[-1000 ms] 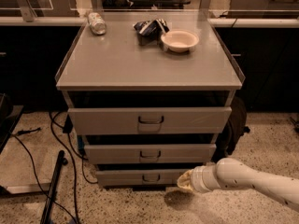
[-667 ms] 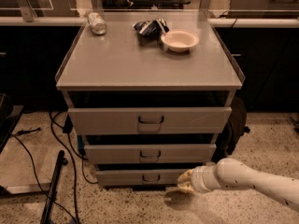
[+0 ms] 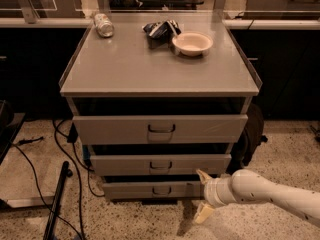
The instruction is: Close middle drawer
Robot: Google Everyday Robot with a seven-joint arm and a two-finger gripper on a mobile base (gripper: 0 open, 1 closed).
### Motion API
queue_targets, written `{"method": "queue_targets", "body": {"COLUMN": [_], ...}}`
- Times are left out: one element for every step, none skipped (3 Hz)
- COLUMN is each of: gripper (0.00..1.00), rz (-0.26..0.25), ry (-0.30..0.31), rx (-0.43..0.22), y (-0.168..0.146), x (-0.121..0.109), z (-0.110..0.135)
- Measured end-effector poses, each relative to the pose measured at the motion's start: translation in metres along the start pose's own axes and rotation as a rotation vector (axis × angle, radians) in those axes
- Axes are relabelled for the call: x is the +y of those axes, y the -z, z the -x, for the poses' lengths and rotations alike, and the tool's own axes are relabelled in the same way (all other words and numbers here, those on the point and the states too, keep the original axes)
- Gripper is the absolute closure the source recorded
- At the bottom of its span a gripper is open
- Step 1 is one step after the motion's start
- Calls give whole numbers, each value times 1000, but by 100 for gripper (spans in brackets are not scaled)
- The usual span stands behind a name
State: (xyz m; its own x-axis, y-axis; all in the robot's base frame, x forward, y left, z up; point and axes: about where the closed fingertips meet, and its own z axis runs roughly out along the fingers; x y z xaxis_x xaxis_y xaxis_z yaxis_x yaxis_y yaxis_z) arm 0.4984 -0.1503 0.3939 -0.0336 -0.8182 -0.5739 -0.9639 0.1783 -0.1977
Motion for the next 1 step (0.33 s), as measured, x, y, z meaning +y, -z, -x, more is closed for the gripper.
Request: {"method": "queue_targets", "body": {"gripper": [0], "rz": [0], "ry": [0], "rx": [0], "y": [0], "x": [0], "z": [0]}}
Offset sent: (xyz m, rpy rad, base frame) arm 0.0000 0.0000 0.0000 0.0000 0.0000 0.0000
